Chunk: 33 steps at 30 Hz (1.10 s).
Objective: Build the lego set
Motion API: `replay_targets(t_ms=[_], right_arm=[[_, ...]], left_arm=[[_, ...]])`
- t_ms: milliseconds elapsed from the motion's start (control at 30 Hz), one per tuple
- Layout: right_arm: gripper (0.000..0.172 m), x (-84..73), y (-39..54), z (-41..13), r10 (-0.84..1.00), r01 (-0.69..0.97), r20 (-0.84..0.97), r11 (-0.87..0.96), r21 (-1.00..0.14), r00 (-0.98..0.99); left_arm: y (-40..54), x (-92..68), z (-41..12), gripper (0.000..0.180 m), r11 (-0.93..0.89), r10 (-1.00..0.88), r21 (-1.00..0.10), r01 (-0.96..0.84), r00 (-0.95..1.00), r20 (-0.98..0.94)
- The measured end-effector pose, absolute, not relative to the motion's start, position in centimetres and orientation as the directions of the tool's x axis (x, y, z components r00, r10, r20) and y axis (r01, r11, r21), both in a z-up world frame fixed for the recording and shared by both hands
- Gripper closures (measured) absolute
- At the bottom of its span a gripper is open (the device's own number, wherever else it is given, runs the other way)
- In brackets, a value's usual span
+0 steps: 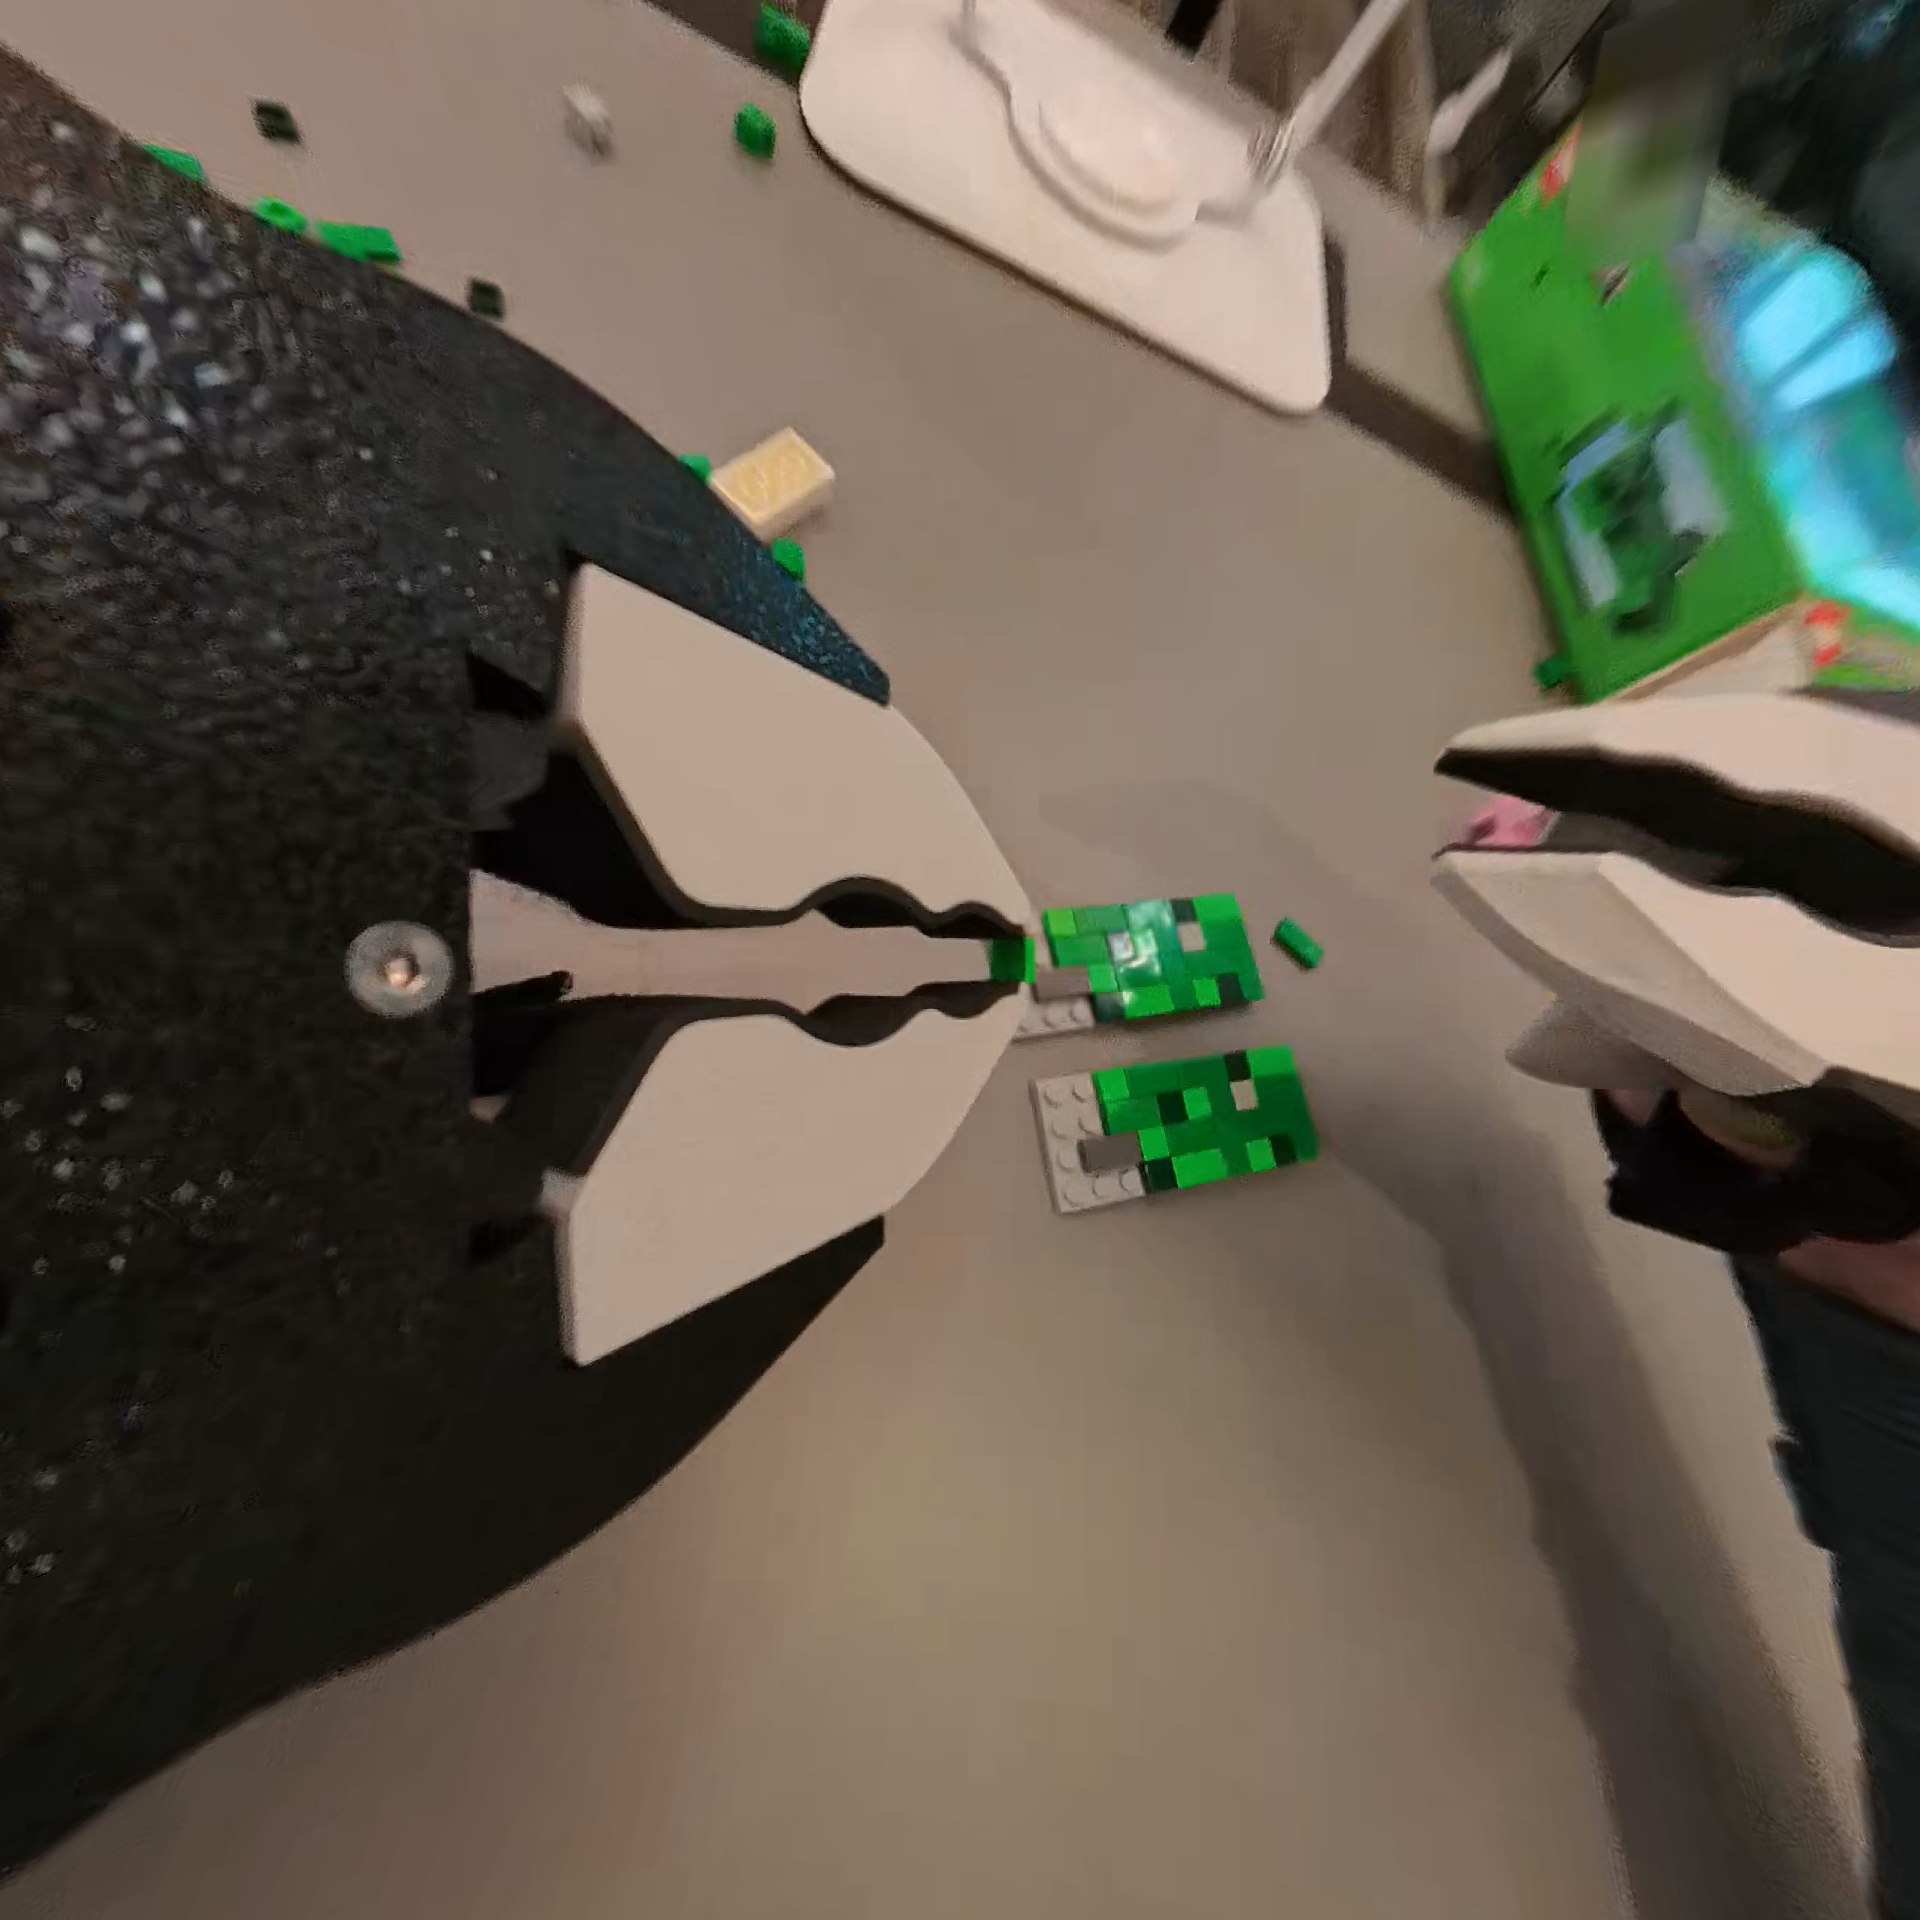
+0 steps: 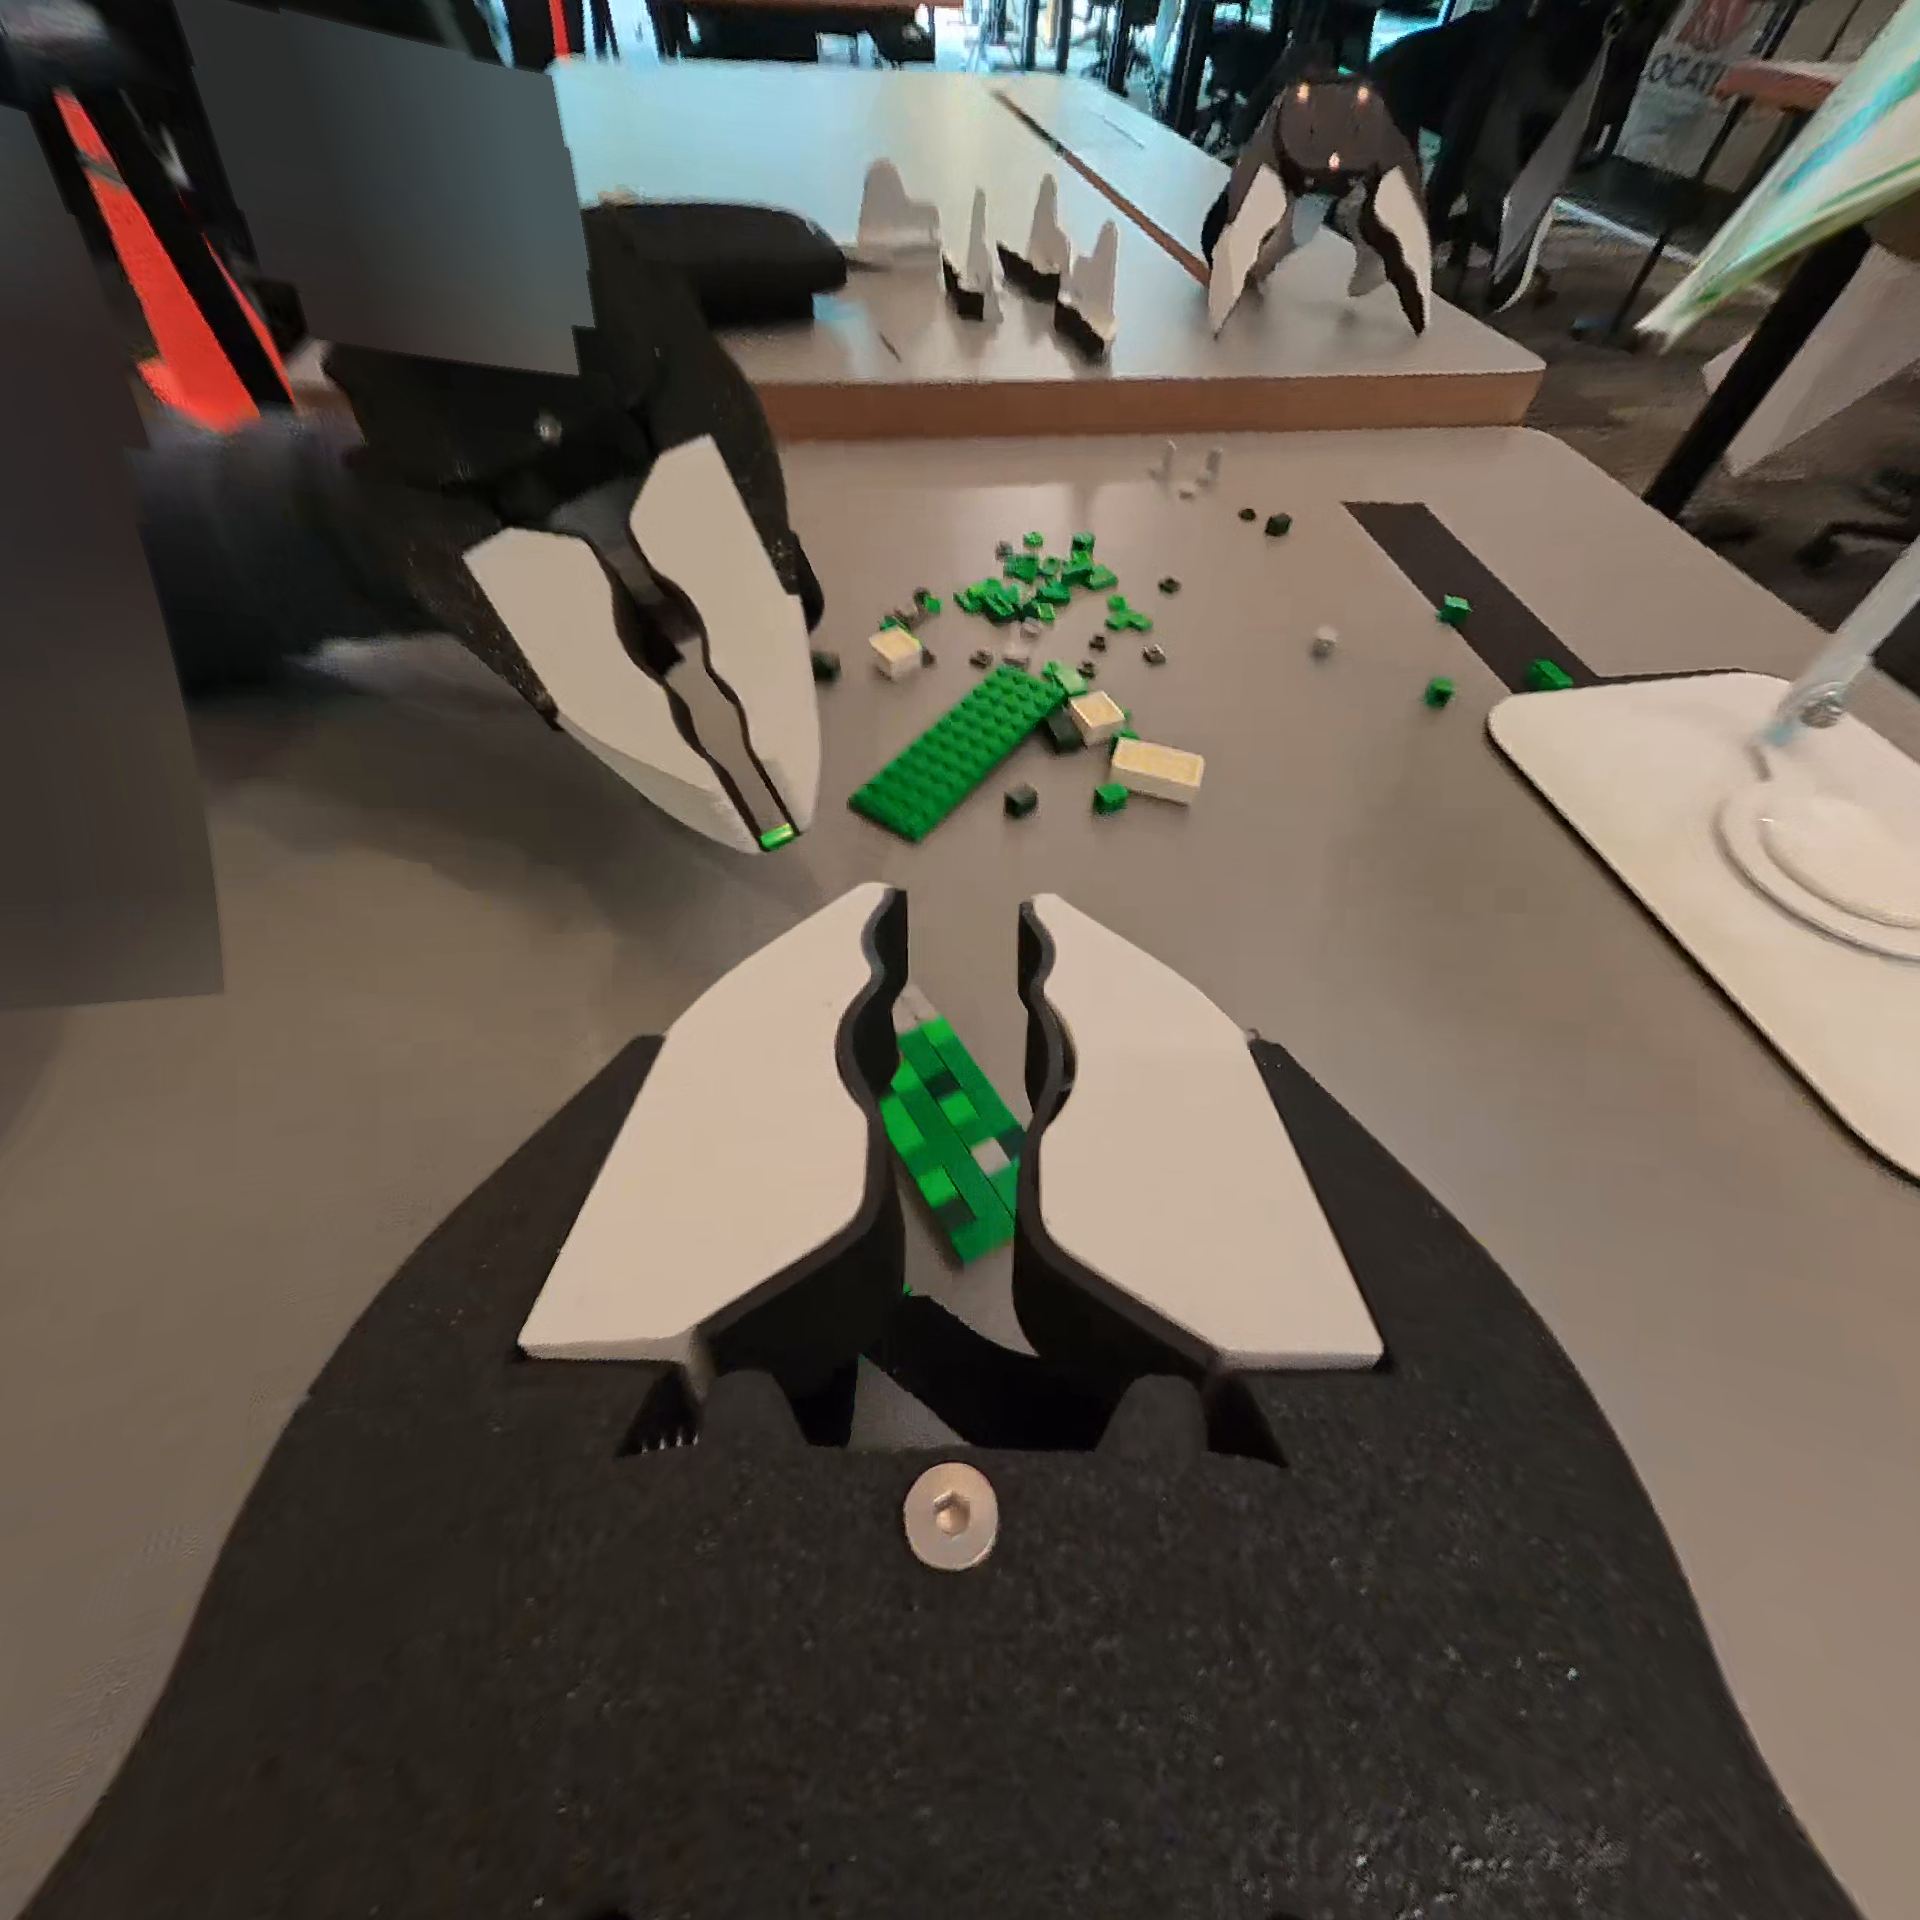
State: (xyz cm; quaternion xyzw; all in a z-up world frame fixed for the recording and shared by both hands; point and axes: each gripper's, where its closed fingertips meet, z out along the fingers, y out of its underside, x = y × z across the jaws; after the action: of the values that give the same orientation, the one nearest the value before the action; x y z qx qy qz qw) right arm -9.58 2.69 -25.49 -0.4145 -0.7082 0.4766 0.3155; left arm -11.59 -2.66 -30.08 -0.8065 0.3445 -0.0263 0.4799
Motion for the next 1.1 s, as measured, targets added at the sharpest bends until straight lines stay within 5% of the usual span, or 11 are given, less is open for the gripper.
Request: replay_targets(t_ms=[267, 633, 833, 1100], right_arm=[[0.151, -8.0, 4.0, -31.0, 0.769, 0.31, 0.276, 0.519, -0.797, -0.577], [0.154, -5.8, 4.4, -31.8, 0.695, 0.25, 0.362, 0.613, -0.749, -0.621], [0.153, -5.2, 4.8, -32.3, 0.699, 0.268, 0.349, 0.611, -0.745, -0.624], [0.153, -5.5, 5.2, -32.8, 0.717, 0.288, 0.321, 0.588, -0.756, -0.619]], left_arm=[[-0.4, -10.6, -33.4, 0.173, -0.603, -0.64, -0.531, -0.595, 0.759, -0.124], [1.3, -8.6, -35.2, 0.173, -0.717, -0.664, -0.281, -0.638, 0.748, -0.003], [2.0, -8.7, -35.2, 0.169, -0.73, -0.657, -0.248, -0.637, 0.754, -0.006], [2.1, -8.5, -34.4, 0.151, -0.717, -0.643, -0.338, -0.61, 0.765, -0.015]])
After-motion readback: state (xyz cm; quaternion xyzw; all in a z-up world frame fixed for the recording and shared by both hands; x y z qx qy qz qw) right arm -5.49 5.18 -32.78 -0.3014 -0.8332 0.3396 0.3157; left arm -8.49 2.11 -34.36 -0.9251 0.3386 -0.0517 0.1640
